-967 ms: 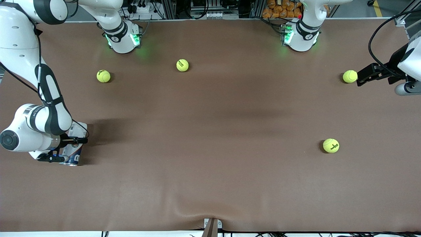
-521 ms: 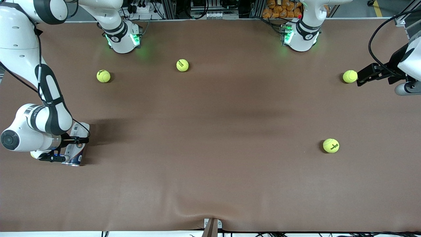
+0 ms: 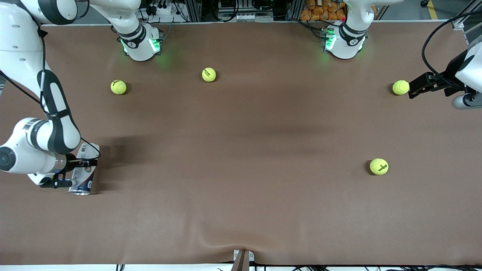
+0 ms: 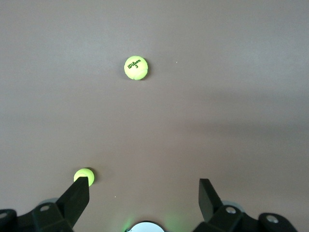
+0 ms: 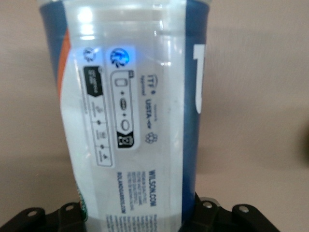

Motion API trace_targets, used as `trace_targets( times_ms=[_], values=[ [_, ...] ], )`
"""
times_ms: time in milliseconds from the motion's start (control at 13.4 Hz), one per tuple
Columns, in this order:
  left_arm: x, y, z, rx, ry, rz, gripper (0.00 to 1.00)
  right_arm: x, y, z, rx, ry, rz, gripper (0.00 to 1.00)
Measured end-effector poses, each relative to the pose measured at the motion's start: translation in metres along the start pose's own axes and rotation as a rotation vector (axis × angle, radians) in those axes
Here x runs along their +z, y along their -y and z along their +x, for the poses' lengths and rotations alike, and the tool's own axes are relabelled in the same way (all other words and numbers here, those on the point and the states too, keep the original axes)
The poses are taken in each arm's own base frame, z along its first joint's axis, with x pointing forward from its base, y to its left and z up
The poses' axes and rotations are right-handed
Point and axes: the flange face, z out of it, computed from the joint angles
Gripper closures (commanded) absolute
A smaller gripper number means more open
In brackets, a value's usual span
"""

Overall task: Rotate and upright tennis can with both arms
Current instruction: 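Carry the can to the table center and lower it lying down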

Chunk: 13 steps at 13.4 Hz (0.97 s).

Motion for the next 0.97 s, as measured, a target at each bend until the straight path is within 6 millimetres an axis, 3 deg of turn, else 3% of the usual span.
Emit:
trace_targets(
  times_ms=[223, 372, 446, 595, 744, 967],
  values=[
    [0.000, 0.000, 0.000, 0.000, 0.000, 0.000, 0.00, -0.038, 0.010, 0.003, -0.204, -0.050, -0.012, 0.33],
    [0.002, 0.000, 0.000, 0.000, 0.004, 0.001, 0.00, -0.053, 0.047, 0.011, -0.350, -0.063, -0.002, 0.33],
    [0.004, 0.000, 0.000, 0.000, 0.008, 0.001, 0.00, -0.058, 0.076, 0.017, -0.436, -0.070, 0.002, 0.33],
    [0.006, 0.000, 0.001, 0.000, 0.013, 0.002, 0.00, -0.065, 0.155, 0.029, -0.619, -0.082, -0.003, 0.33],
    [0.007, 0.000, 0.001, 0.000, 0.015, 0.002, 0.00, -0.068, 0.254, 0.035, -0.794, -0.095, -0.034, 0.33],
    [0.008, 0.001, 0.001, -0.002, 0.016, 0.002, 0.00, -0.068, 0.402, 0.020, -1.054, -0.140, -0.137, 0.33]
  ],
)
